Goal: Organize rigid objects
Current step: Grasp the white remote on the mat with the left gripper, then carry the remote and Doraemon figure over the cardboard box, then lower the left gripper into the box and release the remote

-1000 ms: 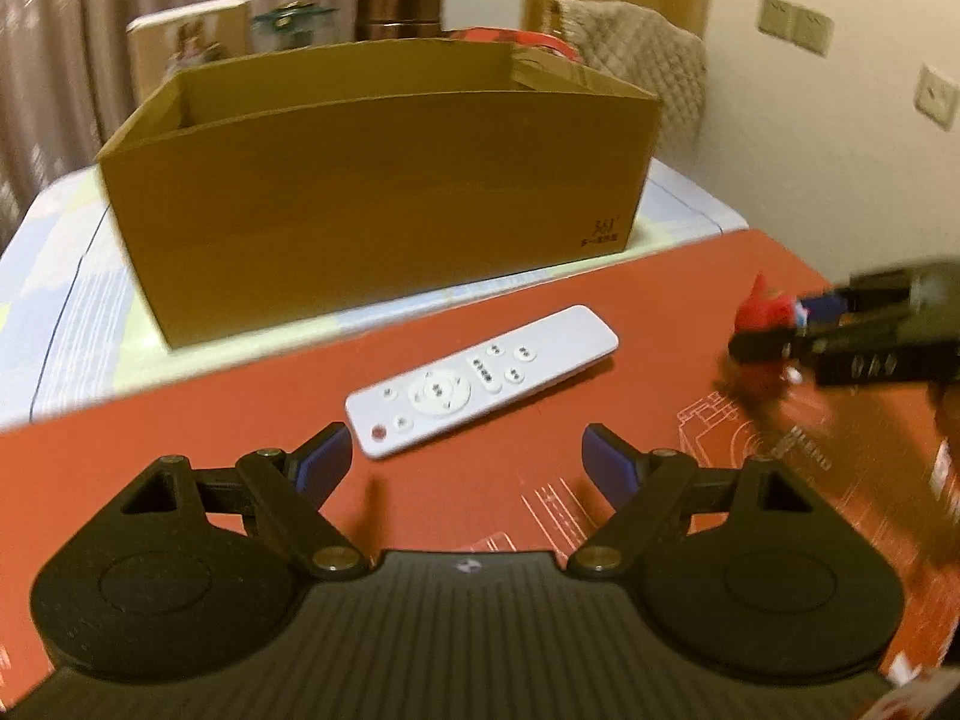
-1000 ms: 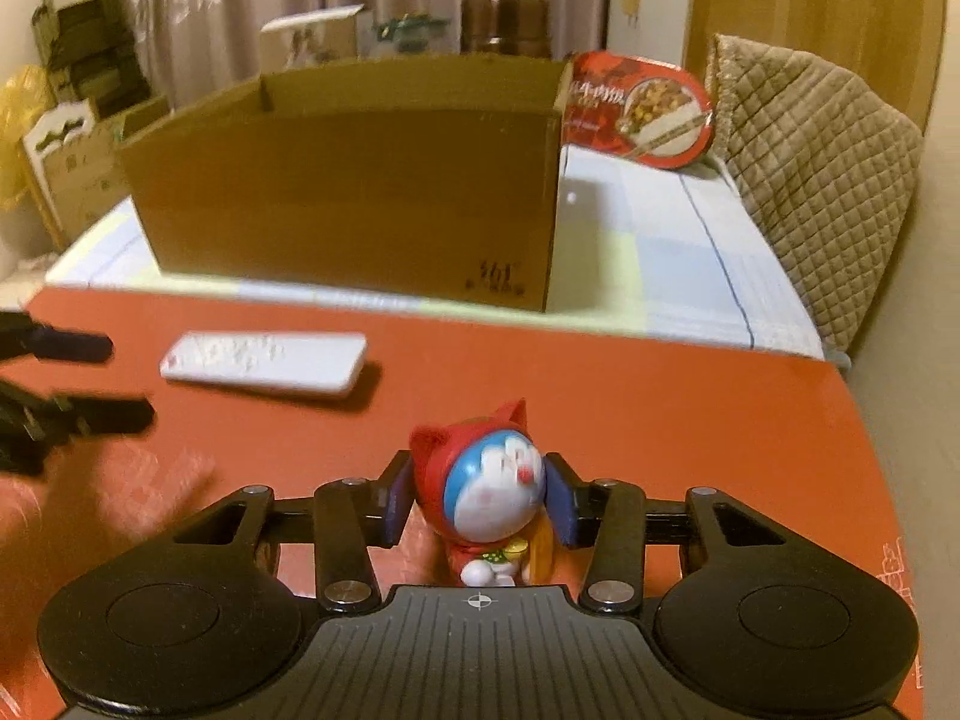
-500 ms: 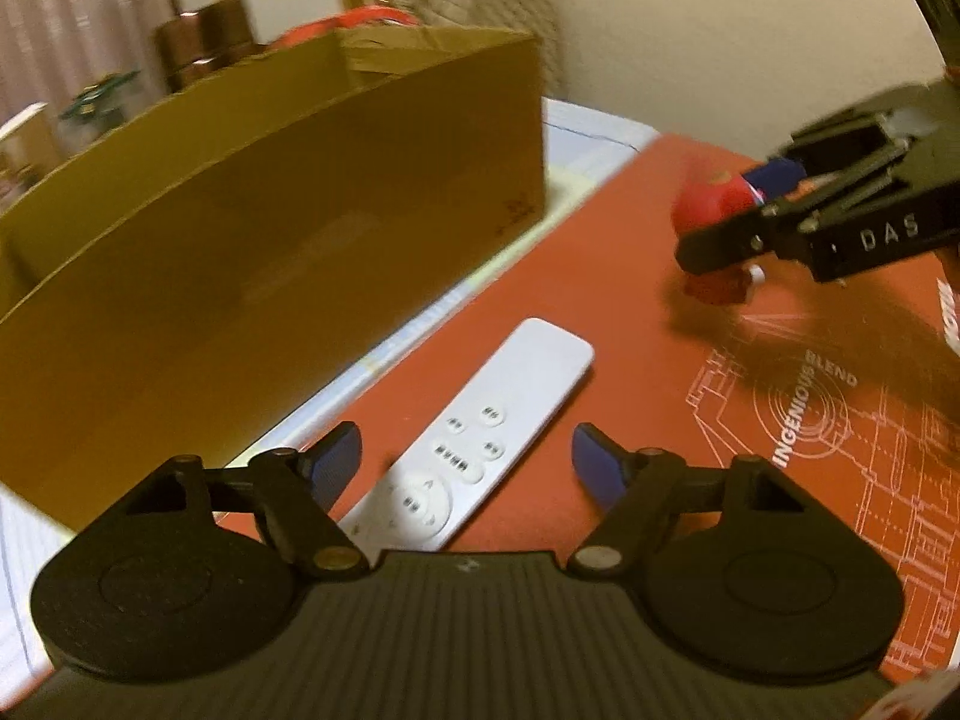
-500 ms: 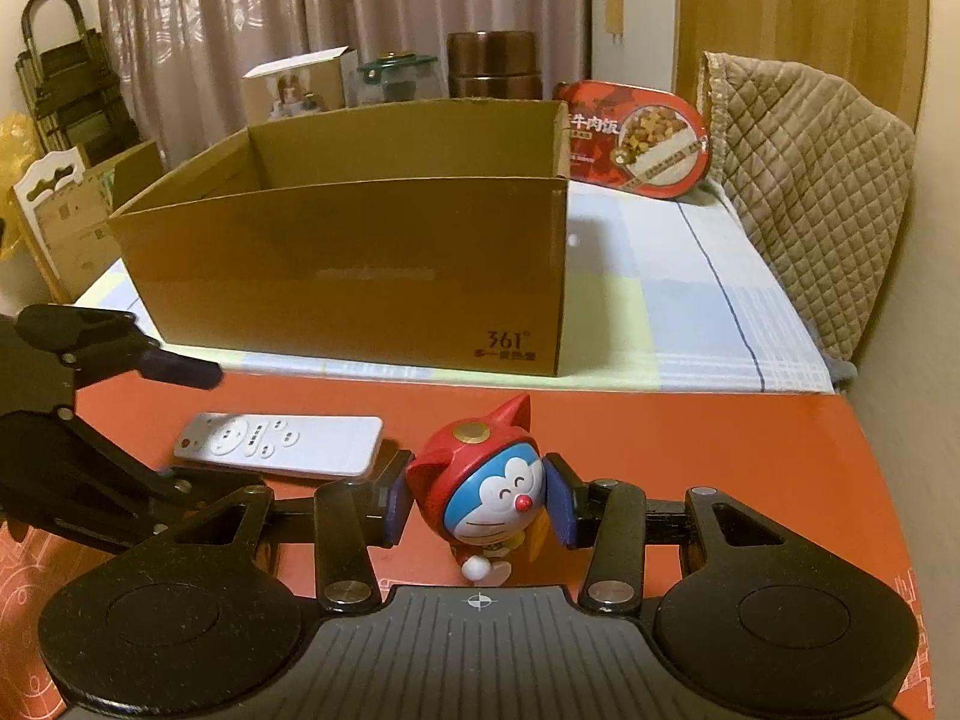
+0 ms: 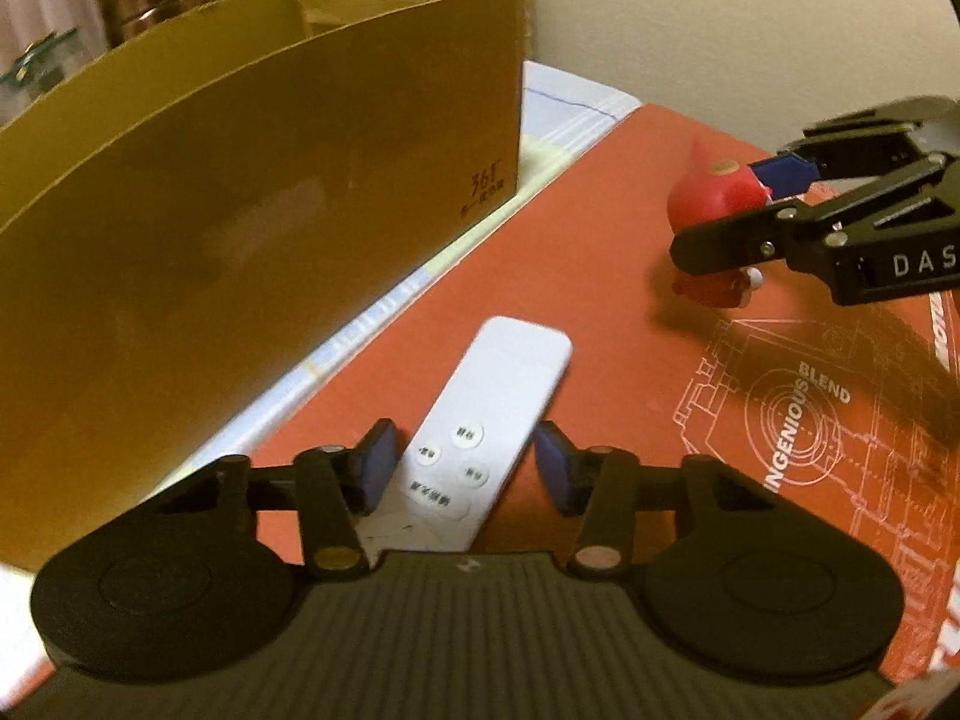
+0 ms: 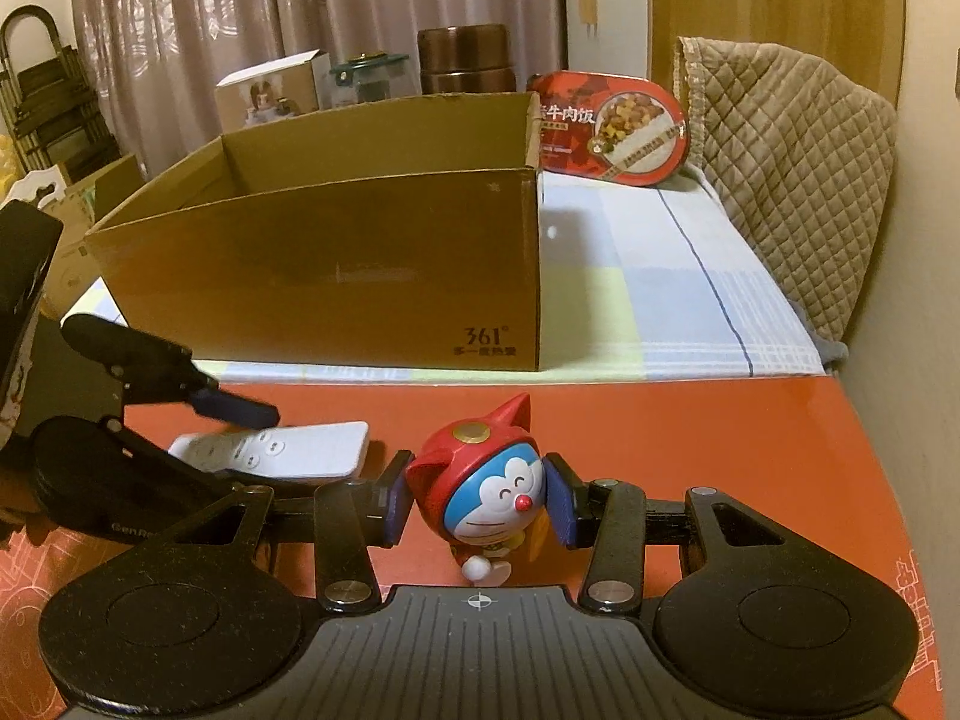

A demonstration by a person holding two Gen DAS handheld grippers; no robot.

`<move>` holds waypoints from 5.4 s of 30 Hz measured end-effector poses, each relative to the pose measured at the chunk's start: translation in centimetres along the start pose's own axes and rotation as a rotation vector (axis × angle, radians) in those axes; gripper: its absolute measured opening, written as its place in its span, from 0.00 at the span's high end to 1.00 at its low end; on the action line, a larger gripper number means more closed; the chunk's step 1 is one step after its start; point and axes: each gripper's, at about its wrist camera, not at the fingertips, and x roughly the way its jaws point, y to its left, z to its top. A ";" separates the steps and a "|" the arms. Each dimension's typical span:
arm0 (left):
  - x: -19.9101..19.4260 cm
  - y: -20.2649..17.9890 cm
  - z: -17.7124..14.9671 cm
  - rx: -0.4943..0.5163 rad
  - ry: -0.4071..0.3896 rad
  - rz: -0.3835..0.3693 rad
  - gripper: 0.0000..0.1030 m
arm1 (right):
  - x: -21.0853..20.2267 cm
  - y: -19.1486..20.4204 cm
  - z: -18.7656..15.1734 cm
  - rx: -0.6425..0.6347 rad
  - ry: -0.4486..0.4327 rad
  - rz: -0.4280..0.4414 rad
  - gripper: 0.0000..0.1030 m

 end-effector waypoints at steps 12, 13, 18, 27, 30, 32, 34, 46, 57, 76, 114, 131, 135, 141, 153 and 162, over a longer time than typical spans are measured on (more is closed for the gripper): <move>-0.1 -1.0 -0.8 -0.126 -0.001 0.085 0.66 | 0.0 0.0 0.0 0.018 -0.001 -0.004 0.59; 0.1 -1.1 -0.8 -0.131 -0.010 0.092 0.66 | 0.0 -0.1 0.0 0.021 -0.001 -0.007 0.59; 0.6 -1.6 -0.2 -0.166 -0.052 0.118 0.66 | 0.0 -0.2 0.0 0.031 -0.004 -0.013 0.59; -1.4 -2.3 -1.8 -0.255 -0.120 0.190 0.68 | -0.5 0.0 0.4 0.036 -0.028 -0.007 0.59; -3.7 -2.0 -2.8 -0.293 -0.155 0.221 0.68 | -0.8 0.4 0.8 0.039 -0.043 0.002 0.59; -5.0 -1.8 -3.1 -0.321 -0.176 0.241 0.68 | -1.1 1.0 1.1 0.036 -0.057 0.014 0.59; -6.2 -1.6 -3.3 -0.340 -0.193 0.257 0.68 | -1.4 1.7 1.5 0.030 -0.069 0.027 0.59; -10.4 1.1 -3.4 -0.464 -0.260 0.281 0.68 | -1.7 5.2 3.9 -0.009 -0.124 0.098 0.59; -11.7 2.1 -3.1 -0.500 -0.302 0.279 0.68 | -2.0 6.2 5.1 -0.043 -0.181 0.128 0.59; -15.0 5.5 1.8 -0.466 -0.449 0.335 0.68 | -2.0 6.2 11.6 -0.007 -0.341 0.152 0.59; -9.7 12.9 8.7 -0.503 -0.443 0.354 0.68 | 5.3 2.2 15.0 0.101 -0.292 0.064 0.59; -7.9 13.8 9.7 -0.490 -0.386 0.374 0.68 | 5.8 1.6 14.8 0.120 -0.270 0.049 0.59; -7.9 13.9 10.0 -0.479 -0.387 0.377 0.68 | 5.9 1.5 14.7 0.123 -0.270 0.047 0.59; -7.4 14.1 10.2 -0.475 -0.380 0.378 0.68 | 6.2 1.5 14.6 0.122 -0.262 0.044 0.59; -5.0 13.7 10.2 -0.471 -0.346 0.365 0.68 | 6.5 1.0 14.4 0.131 -0.251 0.038 0.59; -4.1 13.4 10.3 -0.471 -0.324 0.360 0.68 | 6.6 1.0 14.3 0.136 -0.247 0.037 0.59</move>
